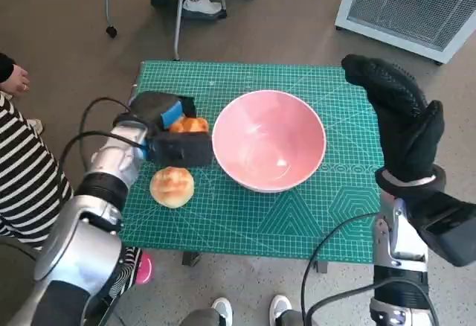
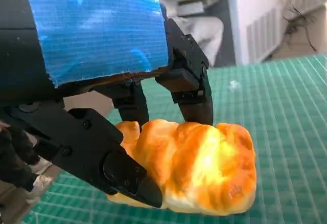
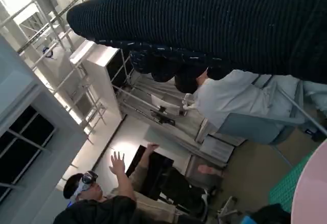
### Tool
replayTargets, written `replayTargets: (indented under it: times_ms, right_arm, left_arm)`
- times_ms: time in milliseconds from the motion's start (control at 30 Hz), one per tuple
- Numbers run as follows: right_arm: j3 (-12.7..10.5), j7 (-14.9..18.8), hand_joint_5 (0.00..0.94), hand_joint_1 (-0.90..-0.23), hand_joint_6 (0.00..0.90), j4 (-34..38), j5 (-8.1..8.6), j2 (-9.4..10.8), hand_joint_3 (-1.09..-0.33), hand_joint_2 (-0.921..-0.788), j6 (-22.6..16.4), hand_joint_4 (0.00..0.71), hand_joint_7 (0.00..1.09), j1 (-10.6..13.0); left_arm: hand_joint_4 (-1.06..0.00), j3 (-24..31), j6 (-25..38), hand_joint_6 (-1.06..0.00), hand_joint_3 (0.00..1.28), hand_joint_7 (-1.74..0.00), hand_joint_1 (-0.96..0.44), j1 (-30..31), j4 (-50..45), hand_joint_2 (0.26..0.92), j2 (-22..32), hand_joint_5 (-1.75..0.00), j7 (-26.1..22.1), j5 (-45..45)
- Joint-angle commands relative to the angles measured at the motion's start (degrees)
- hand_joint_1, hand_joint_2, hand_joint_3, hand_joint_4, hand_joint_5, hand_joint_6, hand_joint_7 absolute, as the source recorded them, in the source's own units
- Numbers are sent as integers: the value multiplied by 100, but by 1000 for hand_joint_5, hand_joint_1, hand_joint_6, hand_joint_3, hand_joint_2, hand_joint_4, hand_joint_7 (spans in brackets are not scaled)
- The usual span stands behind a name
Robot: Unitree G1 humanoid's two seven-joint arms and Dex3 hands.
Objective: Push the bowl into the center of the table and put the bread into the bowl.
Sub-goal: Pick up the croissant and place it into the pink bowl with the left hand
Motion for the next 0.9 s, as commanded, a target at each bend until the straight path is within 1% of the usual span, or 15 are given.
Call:
replayTargets:
  times_ms: [33, 333, 667, 767, 900]
  right_arm:
    - [-1, -16, 0, -762, 53, 33, -18, -41, -682, -921, 72, 189, 481, 135]
    - [8, -8, 0, -762, 53, 67, 4, -29, -683, -921, 76, 188, 481, 118]
    - [13, 38, 0, -763, 53, 178, 33, -14, -682, -921, 19, 187, 482, 108]
    - [11, 59, 0, -765, 54, 204, 55, -16, -682, -921, 15, 184, 482, 105]
    - [4, 76, 0, -766, 55, 202, 85, -19, -681, -921, 33, 182, 482, 111]
  left_arm:
    - [-757, 206, -189, -690, 9, -1119, 0, -416, -153, 919, 219, -1068, 232, -153]
    - [-778, 465, -665, -695, 3, -1131, 1, -754, -484, 917, 518, -1027, 737, -228]
    - [-795, 617, -1163, -680, 3, -1173, -1, -789, -1194, 916, 682, -983, 1259, -236]
    - [-798, 645, -1297, -678, 3, -1182, -1, -730, -1444, 916, 659, -974, 1331, -248]
    - [-800, 711, -1450, -676, 3, -1183, 0, -576, -1935, 916, 613, -972, 1213, -326]
